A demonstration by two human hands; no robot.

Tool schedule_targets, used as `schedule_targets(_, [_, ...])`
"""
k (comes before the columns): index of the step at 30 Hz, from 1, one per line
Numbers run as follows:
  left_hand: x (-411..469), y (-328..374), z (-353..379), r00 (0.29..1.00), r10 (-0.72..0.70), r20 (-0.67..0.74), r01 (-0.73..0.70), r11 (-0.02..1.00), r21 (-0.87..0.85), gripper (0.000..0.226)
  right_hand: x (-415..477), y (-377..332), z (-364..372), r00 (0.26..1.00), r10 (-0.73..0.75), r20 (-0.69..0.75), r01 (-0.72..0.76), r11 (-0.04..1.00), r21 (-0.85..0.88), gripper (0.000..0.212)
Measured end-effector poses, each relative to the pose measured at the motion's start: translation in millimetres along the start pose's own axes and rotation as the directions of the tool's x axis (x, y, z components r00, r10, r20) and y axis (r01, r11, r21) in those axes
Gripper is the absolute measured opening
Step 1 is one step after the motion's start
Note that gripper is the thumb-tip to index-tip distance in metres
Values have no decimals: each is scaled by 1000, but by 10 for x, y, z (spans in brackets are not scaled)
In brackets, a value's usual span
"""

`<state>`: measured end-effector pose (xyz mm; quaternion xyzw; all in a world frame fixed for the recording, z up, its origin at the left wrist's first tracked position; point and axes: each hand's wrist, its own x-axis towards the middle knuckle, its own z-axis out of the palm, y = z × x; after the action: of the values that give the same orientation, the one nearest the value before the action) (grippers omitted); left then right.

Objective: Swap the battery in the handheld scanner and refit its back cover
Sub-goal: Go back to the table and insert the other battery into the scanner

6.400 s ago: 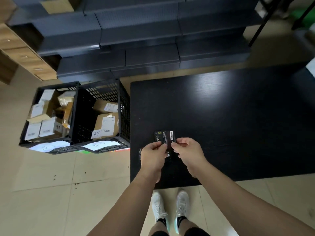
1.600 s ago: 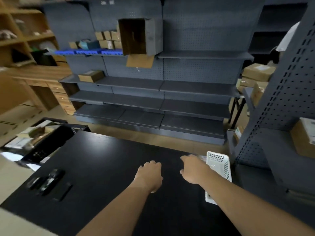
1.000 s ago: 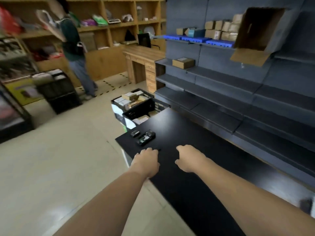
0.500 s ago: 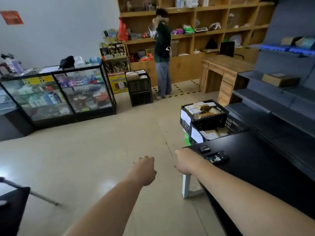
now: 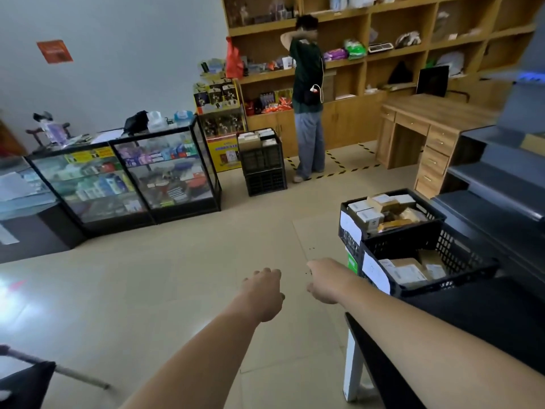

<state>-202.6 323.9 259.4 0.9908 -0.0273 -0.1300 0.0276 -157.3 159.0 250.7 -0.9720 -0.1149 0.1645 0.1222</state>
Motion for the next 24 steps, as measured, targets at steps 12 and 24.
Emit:
schedule_targets(12, [1572,541,-86,972,210,103,-219,972,89,43,841,833,-189,977,206,52,-211,970,120,23])
schedule_targets(24, [2648,2295,669,566,730,383,-797,603,28,43,220,2330,165,599,780,181,-758,478,443,59])
